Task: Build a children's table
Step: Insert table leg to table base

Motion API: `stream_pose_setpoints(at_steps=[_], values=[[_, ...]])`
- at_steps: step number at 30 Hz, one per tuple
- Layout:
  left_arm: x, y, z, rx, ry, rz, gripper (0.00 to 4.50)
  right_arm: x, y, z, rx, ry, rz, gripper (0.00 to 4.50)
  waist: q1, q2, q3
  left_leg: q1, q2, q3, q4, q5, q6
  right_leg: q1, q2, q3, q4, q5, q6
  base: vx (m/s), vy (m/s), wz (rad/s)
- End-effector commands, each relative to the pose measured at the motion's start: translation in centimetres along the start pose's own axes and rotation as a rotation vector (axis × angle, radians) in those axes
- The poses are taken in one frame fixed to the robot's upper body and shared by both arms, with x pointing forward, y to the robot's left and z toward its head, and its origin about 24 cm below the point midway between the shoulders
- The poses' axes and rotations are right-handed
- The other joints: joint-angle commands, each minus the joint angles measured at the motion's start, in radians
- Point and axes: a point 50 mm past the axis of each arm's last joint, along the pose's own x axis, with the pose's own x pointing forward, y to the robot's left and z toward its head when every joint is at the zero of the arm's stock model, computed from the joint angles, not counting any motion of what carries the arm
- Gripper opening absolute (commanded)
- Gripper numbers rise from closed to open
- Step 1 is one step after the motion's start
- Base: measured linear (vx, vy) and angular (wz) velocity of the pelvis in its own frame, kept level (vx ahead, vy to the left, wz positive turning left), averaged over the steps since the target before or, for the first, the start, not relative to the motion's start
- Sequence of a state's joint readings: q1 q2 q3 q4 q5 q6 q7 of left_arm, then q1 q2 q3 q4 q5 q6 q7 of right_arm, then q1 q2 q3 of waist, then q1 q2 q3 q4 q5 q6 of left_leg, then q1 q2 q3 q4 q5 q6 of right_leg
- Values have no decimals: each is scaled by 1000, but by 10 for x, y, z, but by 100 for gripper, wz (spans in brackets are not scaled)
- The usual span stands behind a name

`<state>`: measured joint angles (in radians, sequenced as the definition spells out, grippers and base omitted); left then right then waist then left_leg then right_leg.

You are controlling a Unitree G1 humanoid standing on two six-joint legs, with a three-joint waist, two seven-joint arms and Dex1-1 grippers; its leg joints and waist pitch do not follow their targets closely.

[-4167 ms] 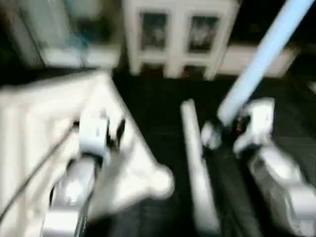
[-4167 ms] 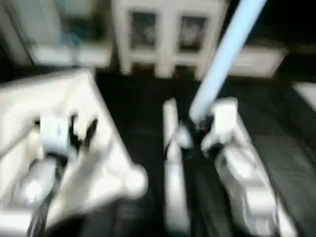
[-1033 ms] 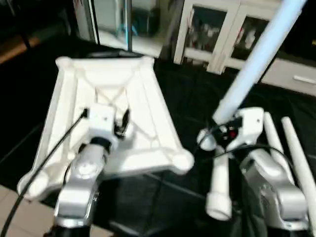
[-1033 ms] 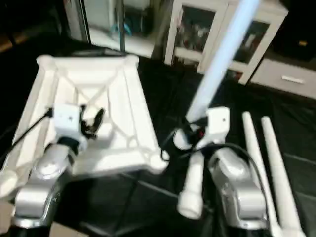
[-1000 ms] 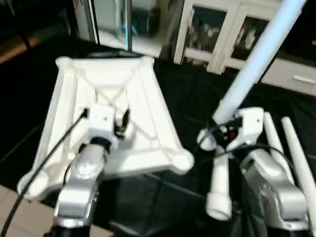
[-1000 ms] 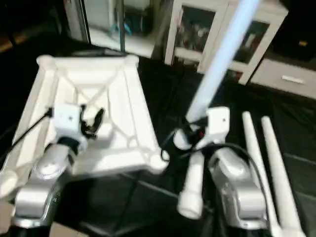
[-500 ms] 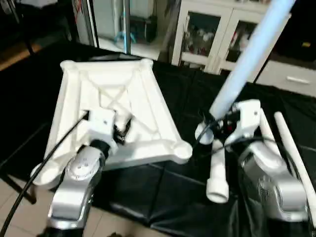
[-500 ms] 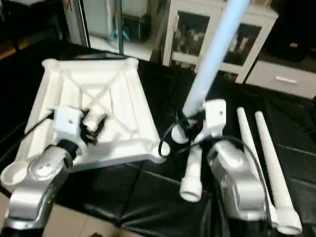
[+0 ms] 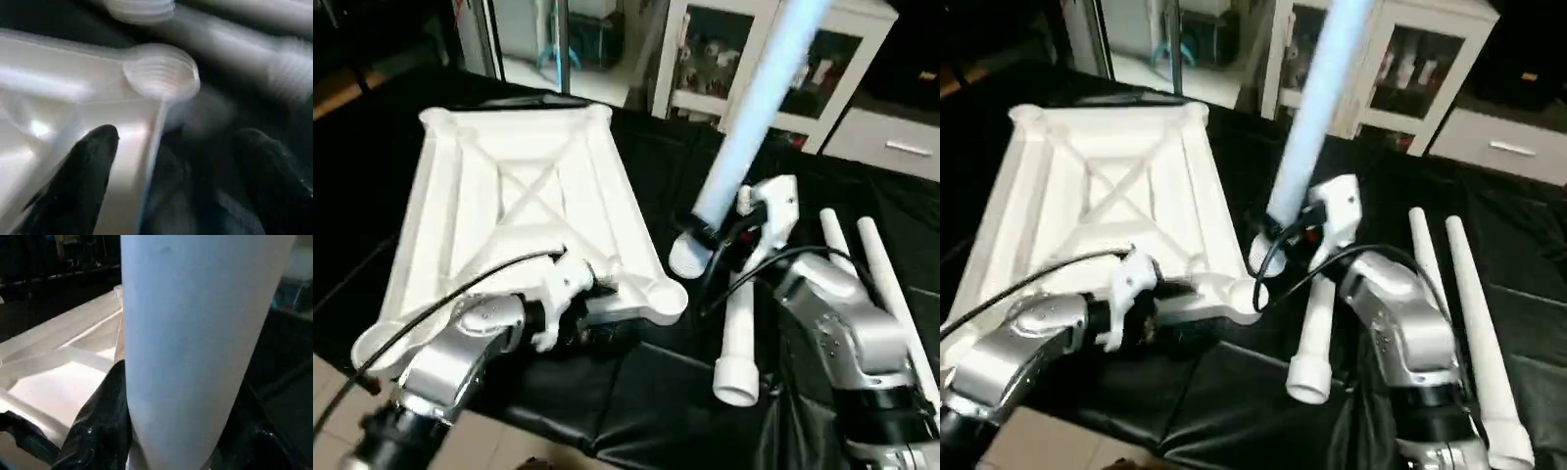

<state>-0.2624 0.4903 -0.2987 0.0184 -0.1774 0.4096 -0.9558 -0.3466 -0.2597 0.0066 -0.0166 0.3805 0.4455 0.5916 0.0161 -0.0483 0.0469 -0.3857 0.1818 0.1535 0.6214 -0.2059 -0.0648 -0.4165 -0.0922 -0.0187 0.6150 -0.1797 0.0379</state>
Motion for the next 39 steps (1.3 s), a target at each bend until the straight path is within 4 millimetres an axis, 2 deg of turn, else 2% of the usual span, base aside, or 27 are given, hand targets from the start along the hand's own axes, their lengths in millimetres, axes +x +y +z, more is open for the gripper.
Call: stream_pose_setpoints(at_steps=[1, 2, 3, 4, 5, 6, 8, 9, 10, 11, 12, 13, 15, 17, 19, 22, 27, 28, 34, 35, 36, 38, 39], values=[[0, 8, 1, 64, 39, 0, 449, 0, 2, 9, -22, -27, 31, 182, 7, 12, -73, 15, 17, 9, -75, 27, 65, 62, -23, 17, -34, 152, -255, 0, 0, 0], [-1, 15, 1, 90, 55, 23, 449, -1, 4, 9, -22, -26, 50, 182, 9, 12, -71, 18, 18, 11, -77, 7, 65, 58, -23, 17, -38, 126, -257, 0, 0, 0], [-1, 20, 2, 107, 64, 42, 449, -1, 5, 9, -24, -22, 64, 182, 12, 16, -65, 22, 24, 13, -83, -79, 47, 54, -23, 18, -46, 28, -254, 0, 0, 0], [-1, 22, 1, 117, 72, 50, 449, -2, 6, 9, -26, -20, 72, 182, 14, 18, -64, 23, 26, 13, -86, -103, 34, 56, -25, 18, -47, -5, -249, 0, 0, 0], [-1, 22, 1, 113, 71, 45, 449, -3, 7, 9, -29, -17, 76, 182, 16, 19, -61, 26, 29, 14, -91, -153, 9, 51, -24, 19, -52, -65, -235, 0, 0, 0], [-1, 22, 2, 103, 65, 35, 449, -4, 8, 9, -31, -14, 80, 182, 15, 13, -59, 26, 32, 14, -95, -194, -11, 50, -25, 19, -55, -123, -224, 0, 0, 0], [-1, 23, 3, 93, 60, 22, 449, -5, 8, 9, -33, -13, 83, 182, 18, 14, -57, 29, 33, 15, -98, -229, -27, 44, -24, 20, -60, -175, -211, 0, 0, 0], [0, 22, 4, 84, 54, 13, 449, -7, 9, 10, -37, -11, 88, 182, 16, 8, -55, 29, 34, 17, -99, -260, -36, 40, -24, 21, -64, -220, -199, 0, 0, 0], [0, 22, 4, 83, 53, 14, 449, -7, 9, 10, -37, -11, 88, 182, 18, 10, -56, 29, 35, 16, -101, -270, -42, 39, -26, 23, -65, -244, -189, 0, 0, 0], [1, 25, 5, 86, 55, 28, 449, -8, 10, 11, -42, -6, 95, 182, 18, 11, -55, 31, 35, 16, -101, -276, -44, 34, -25, 23, -66, -249, -187, 0, 0, 0], [1, 26, 4, 91, 58, 35, 431, -9, 11, 11, -44, -3, 100, 182, 19, 6, -56, 29, 34, 17, -100, -275, -42, 33, -24, 24, -68, -253, -180, 0, 0, 0], [1, 27, 4, 93, 59, 37, 420, -9, 11, 11, -45, -2, 101, 182, 18, 6, -55, 28, 33, 17, -100, -274, -41, 33, -23, 24, -68, -254, -177, 0, 0, 0], [1, 29, 3, 104, 56, 45, 412, -10, 12, 11, -49, 6, 113, 182, 17, -2, -57, 23, 32, 17, -100, -256, -37, 35, -24, 24, -68, -252, -166, 0, 0, 0], [1, 29, 2, 104, 54, 46, 394, -11, 13, 11, -50, 10, 117, 182, 19, 2, -57, 23, 34, 16, -100, -244, -36, 36, -26, 24, -66, -240, -169, 0, 0, 0], [-1, 30, 2, 102, 55, 48, 368, -11, 14, 10, -51, 19, 127, 182, 19, -2, -59, 23, 34, 18, -97, -216, -29, 35, -25, 23, -63, -205, -179, 0, 0, 0], [-2, 33, 3, 96, 53, 55, 361, -11, 16, 11, -50, 22, 137, 182, 20, -2, -60, 22, 33, 19, -96, -197, -21, 36, -24, 22, -60, -181, -187, 0, 0, 0], [-5, 43, 9, 91, 59, 58, 307, -11, 16, 10, -50, 30, 151, 182, 22, -6, -60, 21, 32, 20, -95, -193, -17, 37, -26, 22, -60, -190, -187, 0, 0, 0], [-5, 43, 9, 91, 60, 57, 307, -11, 16, 10, -50, 31, 151, 182, 23, -6, -60, 22, 33, 20, -95, -194, -17, 36, -26, 22, -61, -191, -187, 0, 0, 0], [-5, 50, 10, 94, 101, 24, 240, -11, 18, 7, -42, 42, 162, 182, 25, -1, -62, 23, 32, 20, -94, -176, -23, 38, -26, 22, -56, -145, -201, 0, 0, 0], [-5, 50, 11, 101, 105, 18, 232, -11, 19, 7, -41, 44, 163, 182, 25, 3, -62, 24, 32, 20, -94, -174, -23, 38, -26, 22, -56, -139, -203, 0, 0, 0], [-5, 50, 11, 102, 106, 17, 228, -12, 19, 7, -41, 44, 163, 182, 26, 1, -63, 23, 32, 20, -94, -169, -22, 40, -26, 21, -55, -125, -209, 0, 0, 0], [-4, 51, 12, 93, 103, -8, 215, -12, 19, 6, -38, 47, 165, 182, 26, 6, -62, 24, 32, 20, -94, -175, -25, 39, -25, 21, -55, -123, -213, 0, 0, 0], [-4, 50, 12, 88, 104, -27, 202, -12, 20, 5, -37, 47, 166, 182, 26, 5, -62, 25, 32, 21, -94, -181, -26, 39, -25, 21, -55, -124, -214, 0, 0, 0]])
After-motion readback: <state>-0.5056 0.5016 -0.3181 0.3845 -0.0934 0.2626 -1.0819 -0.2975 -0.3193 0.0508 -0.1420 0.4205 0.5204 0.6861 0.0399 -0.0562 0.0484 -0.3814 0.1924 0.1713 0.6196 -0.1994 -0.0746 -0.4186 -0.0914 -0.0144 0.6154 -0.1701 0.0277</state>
